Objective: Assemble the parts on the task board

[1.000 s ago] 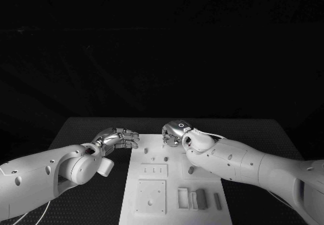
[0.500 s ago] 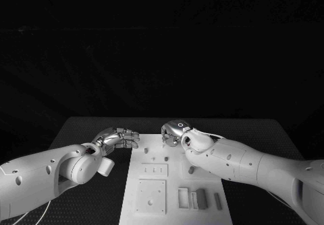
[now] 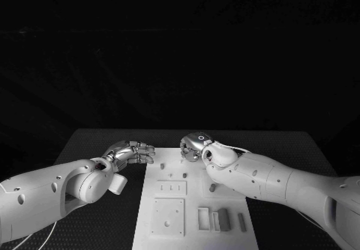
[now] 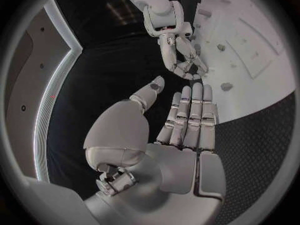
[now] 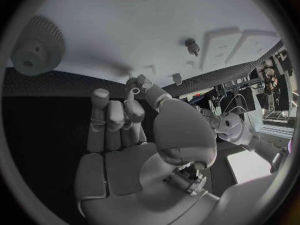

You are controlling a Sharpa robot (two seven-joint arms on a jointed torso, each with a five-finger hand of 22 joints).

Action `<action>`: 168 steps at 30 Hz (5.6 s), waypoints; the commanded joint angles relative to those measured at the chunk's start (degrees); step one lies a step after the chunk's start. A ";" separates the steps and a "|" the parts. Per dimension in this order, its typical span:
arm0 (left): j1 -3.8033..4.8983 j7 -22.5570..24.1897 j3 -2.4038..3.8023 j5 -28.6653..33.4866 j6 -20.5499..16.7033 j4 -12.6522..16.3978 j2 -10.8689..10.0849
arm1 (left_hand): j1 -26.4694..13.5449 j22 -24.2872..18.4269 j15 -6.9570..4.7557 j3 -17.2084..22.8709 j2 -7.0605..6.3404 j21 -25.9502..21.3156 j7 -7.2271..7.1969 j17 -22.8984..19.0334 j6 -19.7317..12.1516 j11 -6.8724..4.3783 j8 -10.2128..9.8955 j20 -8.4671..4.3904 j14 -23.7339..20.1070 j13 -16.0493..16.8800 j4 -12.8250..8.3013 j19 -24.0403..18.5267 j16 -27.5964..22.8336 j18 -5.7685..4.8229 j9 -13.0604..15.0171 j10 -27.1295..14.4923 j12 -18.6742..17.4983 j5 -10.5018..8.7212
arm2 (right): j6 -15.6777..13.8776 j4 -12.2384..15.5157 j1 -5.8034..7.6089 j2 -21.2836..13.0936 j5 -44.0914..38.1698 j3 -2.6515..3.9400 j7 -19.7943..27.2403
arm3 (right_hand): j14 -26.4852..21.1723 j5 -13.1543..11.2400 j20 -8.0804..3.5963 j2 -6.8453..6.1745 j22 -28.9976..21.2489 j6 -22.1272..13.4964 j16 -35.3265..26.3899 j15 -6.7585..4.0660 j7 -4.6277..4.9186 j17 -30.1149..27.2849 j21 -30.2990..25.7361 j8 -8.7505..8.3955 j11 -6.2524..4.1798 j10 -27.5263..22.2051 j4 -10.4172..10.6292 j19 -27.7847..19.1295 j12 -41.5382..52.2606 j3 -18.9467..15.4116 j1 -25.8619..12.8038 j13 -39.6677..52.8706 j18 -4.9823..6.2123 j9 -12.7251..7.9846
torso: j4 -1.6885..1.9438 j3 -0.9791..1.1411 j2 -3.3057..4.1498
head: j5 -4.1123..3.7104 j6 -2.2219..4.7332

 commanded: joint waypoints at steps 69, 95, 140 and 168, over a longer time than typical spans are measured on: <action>0.08 0.22 0.05 -0.16 1.06 0.07 -1.70 | -0.61 -0.11 0.10 -0.57 -0.10 -0.46 1.14 0.27 -0.27 0.07 -0.49 -0.51 0.09 0.15 -0.02 0.05 -0.62 -0.62 -0.09 0.28 -0.65 0.24 | 15.13 12.63 5.39 -17.13 11.27 1.03 0.73 | 0.79 0.19 0.06 -6.69 0.96 -8.86 1.29 3.00 3.81 0.45 0.14 -6.56 3.59 -1.18 2.62 0.51 0.36 2.67 -5.31 -1.71 0.81 -3.58 | -1.37 0.51 0.05 | 0.25 1.02; 0.08 -0.73 0.05 -0.27 1.34 -0.31 -1.39 | -0.69 -0.14 0.12 -0.59 0.04 -0.56 1.20 0.35 -0.34 0.13 -0.58 -0.51 0.06 0.15 0.03 0.05 -0.76 -0.67 -0.10 0.21 -0.85 0.24 | 16.10 6.62 2.73 -13.17 10.64 0.94 2.42 | 0.49 0.17 0.08 -5.47 1.09 -8.40 1.82 3.28 4.05 0.70 0.35 -6.18 3.85 -1.74 2.58 0.21 1.14 2.85 -5.32 -1.68 0.81 -3.71 | -1.41 0.42 0.04 | 0.67 0.47; 0.07 -0.74 0.04 -0.42 1.42 -0.50 -1.49 | -0.74 -0.17 0.14 -0.63 0.02 -0.69 1.24 0.45 -0.41 0.17 -0.69 -0.51 0.03 0.17 0.01 0.04 -0.93 -0.71 -0.11 0.20 -1.06 0.24 | 12.85 4.35 0.09 -12.72 1.99 0.29 3.99 | -0.31 0.32 0.24 -4.55 1.01 -6.67 1.99 2.91 3.57 -0.06 0.70 -5.02 3.42 -1.85 0.07 -0.58 1.54 3.84 0.02 -2.68 0.81 -3.81 | -1.39 0.46 0.06 | 0.77 -0.04; 0.07 -0.66 0.04 -0.44 1.27 -0.29 -1.76 | -0.82 -0.18 0.14 -0.66 0.06 -0.75 1.25 0.52 -0.40 0.17 -0.71 -0.51 0.06 0.20 0.04 0.07 -1.00 -0.73 -0.10 0.24 -1.15 0.24 | 3.20 9.67 0.24 -14.08 -1.79 0.58 -0.25 | 1.41 0.25 0.02 -3.01 0.93 -0.33 2.42 0.51 0.95 0.51 1.25 -1.31 0.87 -0.86 0.26 0.41 1.60 5.76 -2.37 -3.13 0.81 -1.26 | -1.48 0.42 0.03 | 0.88 0.19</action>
